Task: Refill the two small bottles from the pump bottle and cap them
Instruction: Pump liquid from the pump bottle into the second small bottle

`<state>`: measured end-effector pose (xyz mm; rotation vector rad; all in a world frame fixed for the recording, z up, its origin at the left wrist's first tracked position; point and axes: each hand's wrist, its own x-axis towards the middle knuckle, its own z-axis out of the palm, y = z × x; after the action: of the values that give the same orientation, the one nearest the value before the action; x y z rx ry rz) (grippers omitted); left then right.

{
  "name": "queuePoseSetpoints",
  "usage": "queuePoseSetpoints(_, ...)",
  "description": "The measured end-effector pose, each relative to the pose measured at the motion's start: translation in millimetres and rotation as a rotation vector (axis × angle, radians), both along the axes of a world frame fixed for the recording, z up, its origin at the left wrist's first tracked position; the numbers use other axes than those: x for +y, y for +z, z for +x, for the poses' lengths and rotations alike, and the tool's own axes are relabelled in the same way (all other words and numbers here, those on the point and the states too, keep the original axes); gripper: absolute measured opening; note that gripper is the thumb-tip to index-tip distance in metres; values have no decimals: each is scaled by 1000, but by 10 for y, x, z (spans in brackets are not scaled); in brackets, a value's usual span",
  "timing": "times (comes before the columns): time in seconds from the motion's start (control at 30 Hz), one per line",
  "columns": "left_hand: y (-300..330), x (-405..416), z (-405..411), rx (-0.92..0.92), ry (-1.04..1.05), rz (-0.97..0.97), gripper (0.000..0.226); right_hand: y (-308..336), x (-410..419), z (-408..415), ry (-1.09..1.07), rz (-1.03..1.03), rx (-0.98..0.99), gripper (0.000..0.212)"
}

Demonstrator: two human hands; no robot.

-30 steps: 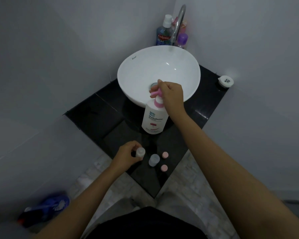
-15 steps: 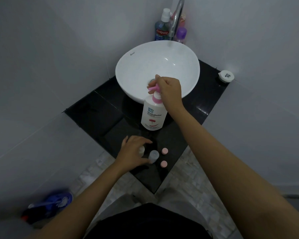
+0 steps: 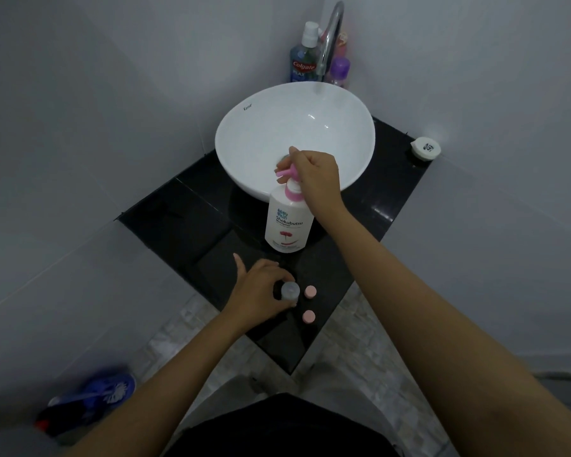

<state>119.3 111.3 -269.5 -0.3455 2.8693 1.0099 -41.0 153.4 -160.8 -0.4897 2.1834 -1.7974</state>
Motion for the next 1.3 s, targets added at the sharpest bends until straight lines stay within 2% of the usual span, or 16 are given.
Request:
queuePoseSetpoints(0.2, 331, -263, -78, 252, 235, 340, 35, 56, -21, -84, 27, -3, -52, 25)
queuePoseSetpoints(0.33, 584, -462, -240, 409, 311, 320, 35, 58, -81, -148, 104, 33, -107, 29)
queuePoseSetpoints(0.5, 747, -560, -392, 477, 344, 323, 49, 67, -72, -129, 125, 62, -98, 31)
queuePoseSetpoints(0.63, 807, -557, -427, 532, 378, 333, 39, 77, -67, -109, 106, 73, -80, 31)
queuePoseSetpoints(0.93, 845, -581, -408, 550, 414, 402, 33, 53, -76, -119, 90, 68, -61, 31)
queuePoseSetpoints(1.17, 891, -600, -429, 586, 394, 383, 35, 63, -83, -120, 80, 85, -48, 28)
queuePoseSetpoints(1.3, 931, -614, -464, 588, 356, 381, 37, 119, -85, -150, 114, 55, -180, 28)
